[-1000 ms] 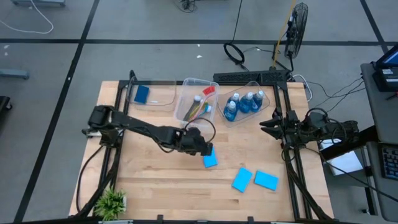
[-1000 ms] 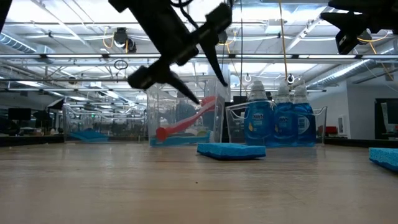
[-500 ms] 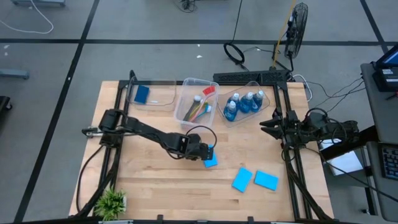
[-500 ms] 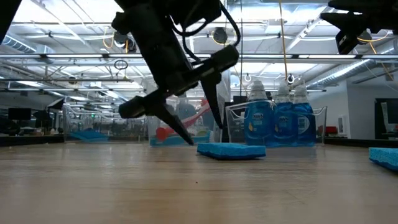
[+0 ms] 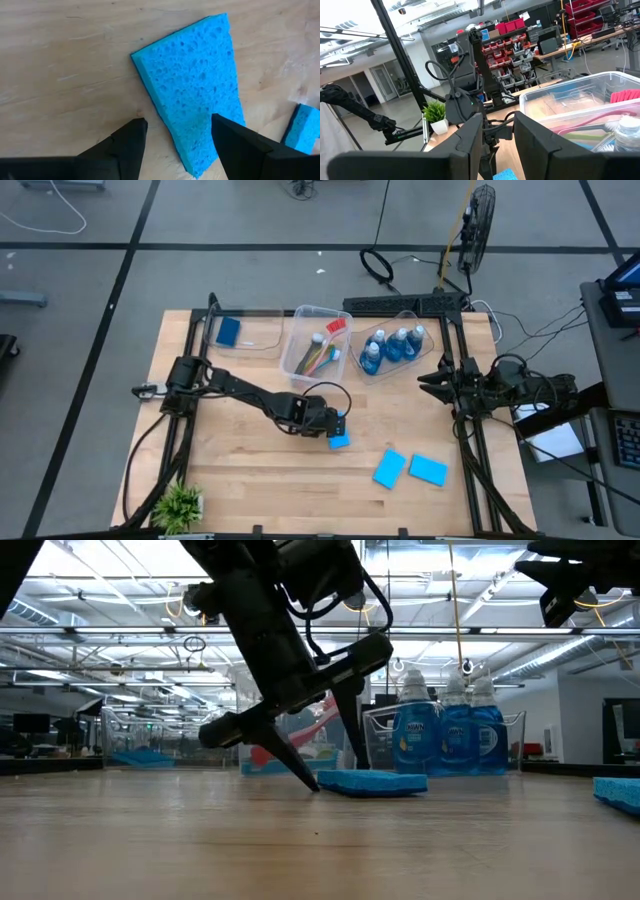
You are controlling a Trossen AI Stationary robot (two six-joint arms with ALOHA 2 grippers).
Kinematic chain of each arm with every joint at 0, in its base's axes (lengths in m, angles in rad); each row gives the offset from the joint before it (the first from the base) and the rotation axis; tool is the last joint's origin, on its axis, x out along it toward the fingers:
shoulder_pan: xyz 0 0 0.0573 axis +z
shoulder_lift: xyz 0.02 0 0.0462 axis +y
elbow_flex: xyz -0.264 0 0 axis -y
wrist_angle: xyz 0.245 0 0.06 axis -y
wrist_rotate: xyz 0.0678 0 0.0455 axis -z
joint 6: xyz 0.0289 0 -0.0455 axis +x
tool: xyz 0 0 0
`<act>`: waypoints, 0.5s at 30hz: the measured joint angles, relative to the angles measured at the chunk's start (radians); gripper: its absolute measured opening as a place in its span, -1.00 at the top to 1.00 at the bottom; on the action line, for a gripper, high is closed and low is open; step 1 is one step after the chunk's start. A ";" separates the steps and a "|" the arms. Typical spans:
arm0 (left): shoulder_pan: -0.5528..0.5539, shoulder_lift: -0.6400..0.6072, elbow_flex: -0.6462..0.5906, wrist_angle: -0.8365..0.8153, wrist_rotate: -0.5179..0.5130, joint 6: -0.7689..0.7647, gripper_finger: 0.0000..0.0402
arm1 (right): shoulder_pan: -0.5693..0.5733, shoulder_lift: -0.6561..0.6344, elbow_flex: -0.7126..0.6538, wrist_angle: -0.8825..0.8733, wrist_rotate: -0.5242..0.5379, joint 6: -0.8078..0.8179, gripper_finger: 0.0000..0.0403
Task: Pick & Place Kitchen Sink Supplies
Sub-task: Put the blue sponge into the left transparent bin
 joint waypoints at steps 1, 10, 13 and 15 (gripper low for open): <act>0.001 0.001 0.000 -0.020 0.001 -0.005 -0.13 | 0.000 0.000 0.000 0.000 0.000 0.000 0.51; 0.012 0.003 -0.002 -0.114 0.011 0.021 0.32 | 0.000 0.000 0.000 0.000 0.000 0.000 0.51; 0.012 0.004 -0.003 -0.114 0.010 0.030 0.56 | 0.000 0.000 0.000 0.000 0.000 0.000 0.51; 0.012 0.004 -0.004 -0.114 0.013 0.038 0.71 | 0.000 0.000 0.000 0.000 0.000 0.000 0.51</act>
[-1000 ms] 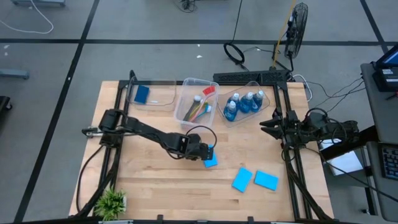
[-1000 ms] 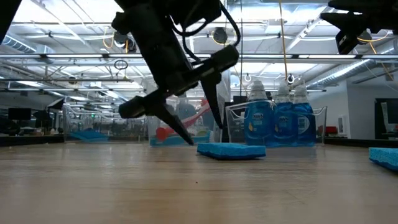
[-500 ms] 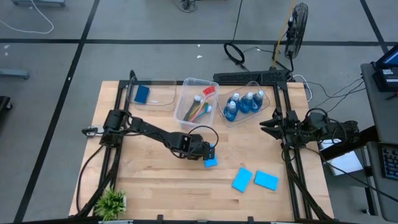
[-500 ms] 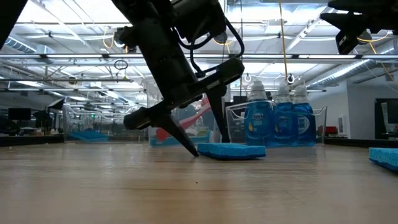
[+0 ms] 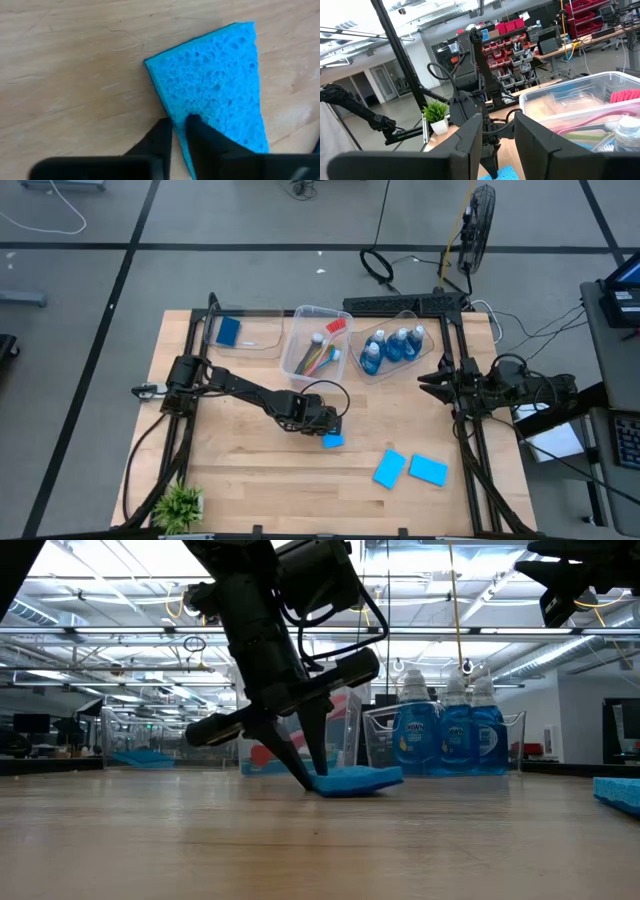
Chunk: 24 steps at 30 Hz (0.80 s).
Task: Pick & Place Kitchen Sink Supplies
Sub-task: Put the blue sponge into the left transparent bin
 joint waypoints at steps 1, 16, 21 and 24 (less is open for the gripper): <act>0.000 0.000 0.000 0.000 0.000 0.004 0.78 | 0.000 0.000 0.000 0.000 0.000 0.000 0.51; -0.007 -0.066 -0.007 -0.063 -0.005 0.053 0.98 | 0.000 0.000 0.000 0.000 0.000 0.000 0.51; -0.009 -0.129 -0.007 -0.196 -0.019 0.058 0.99 | 0.000 0.000 0.000 0.000 0.000 0.000 0.51; -0.017 -0.150 -0.006 -0.313 -0.022 0.057 0.99 | 0.000 0.000 0.000 0.000 0.000 0.000 0.51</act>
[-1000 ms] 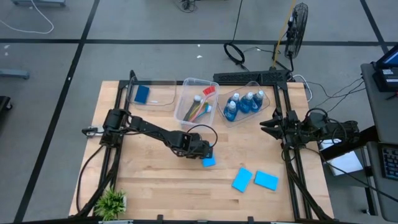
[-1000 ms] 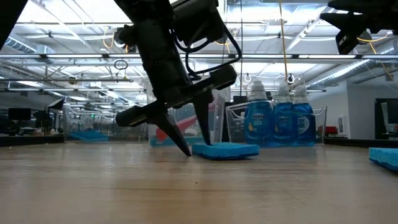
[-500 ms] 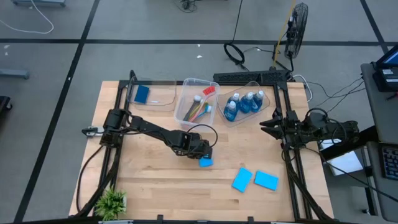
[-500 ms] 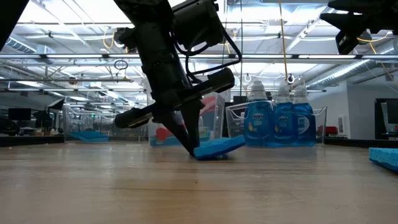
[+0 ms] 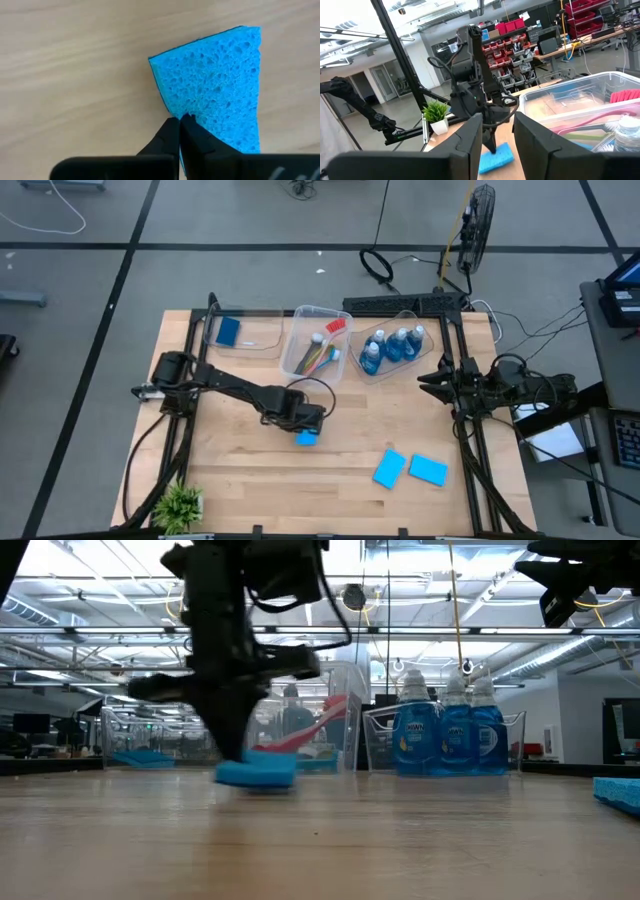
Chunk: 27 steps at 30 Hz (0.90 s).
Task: Pick & Place Kitchen Sink Supplies
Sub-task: Put the blue sponge into the left transparent bin
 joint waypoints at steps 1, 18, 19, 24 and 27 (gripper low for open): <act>-0.005 -0.005 0.000 -0.036 0.002 -0.001 0.99 | 0.000 0.000 0.000 0.000 0.000 0.000 0.51; -0.013 -0.024 0.002 -0.159 0.025 0.043 1.00 | 0.000 0.000 0.000 0.000 0.000 0.000 0.51; -0.013 -0.024 0.002 -0.158 0.025 0.050 1.00 | 0.000 0.000 0.000 0.000 0.000 0.000 0.51; -0.018 -0.024 0.003 -0.159 0.012 0.060 1.00 | 0.000 0.000 0.000 0.000 0.000 0.000 0.51; -0.026 -0.024 0.003 -0.159 0.001 0.059 1.00 | 0.000 0.000 0.000 0.000 0.000 0.000 0.51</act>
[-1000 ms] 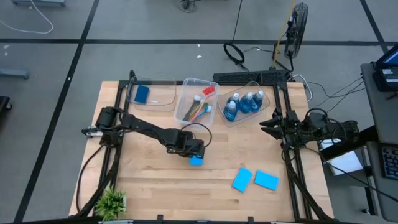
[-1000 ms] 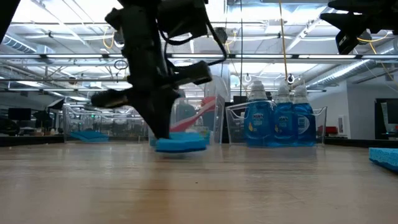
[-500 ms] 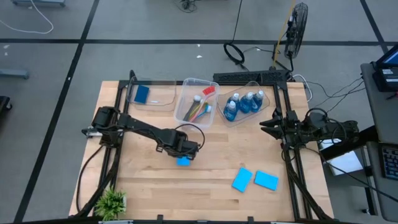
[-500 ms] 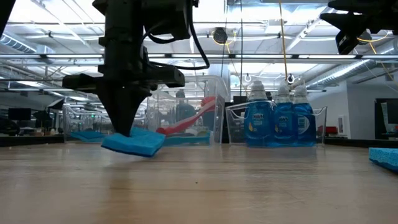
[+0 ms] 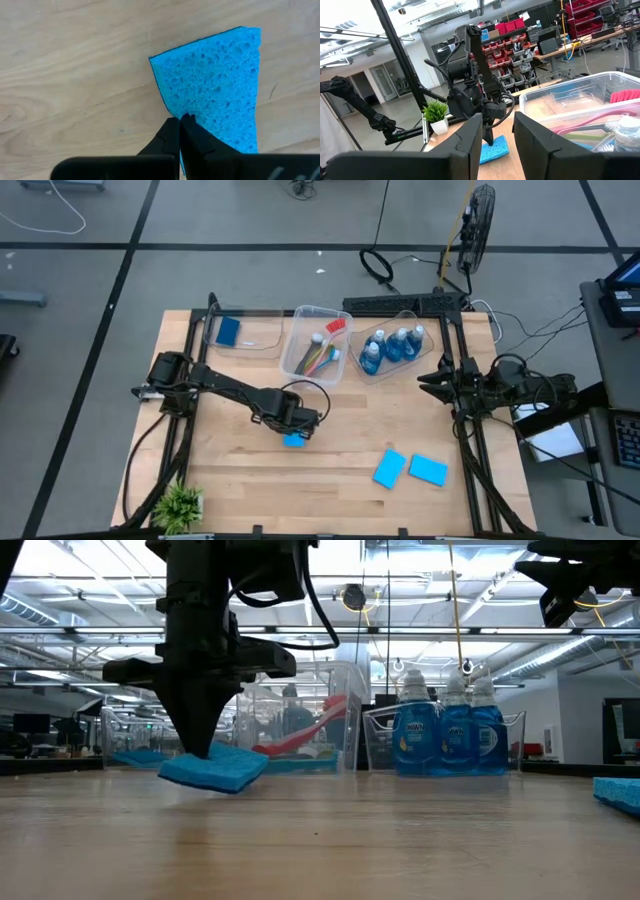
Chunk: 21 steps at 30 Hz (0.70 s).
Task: Pick & Place Kitchen Sink Supplies
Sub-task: Put the blue sponge into the left transparent bin
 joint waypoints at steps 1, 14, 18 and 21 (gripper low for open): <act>-0.003 0.000 0.000 0.000 0.000 0.000 1.00 | 0.000 0.000 0.000 0.000 0.000 0.000 0.51; -0.005 0.000 0.001 0.006 0.008 0.013 1.00 | 0.000 0.000 0.000 0.000 0.000 0.000 0.51; -0.005 -0.001 0.001 0.007 0.025 0.012 1.00 | 0.000 0.000 0.000 0.000 0.000 0.000 0.51; -0.005 -0.001 0.001 0.007 0.025 0.011 1.00 | 0.000 0.000 0.000 0.000 0.000 0.000 0.51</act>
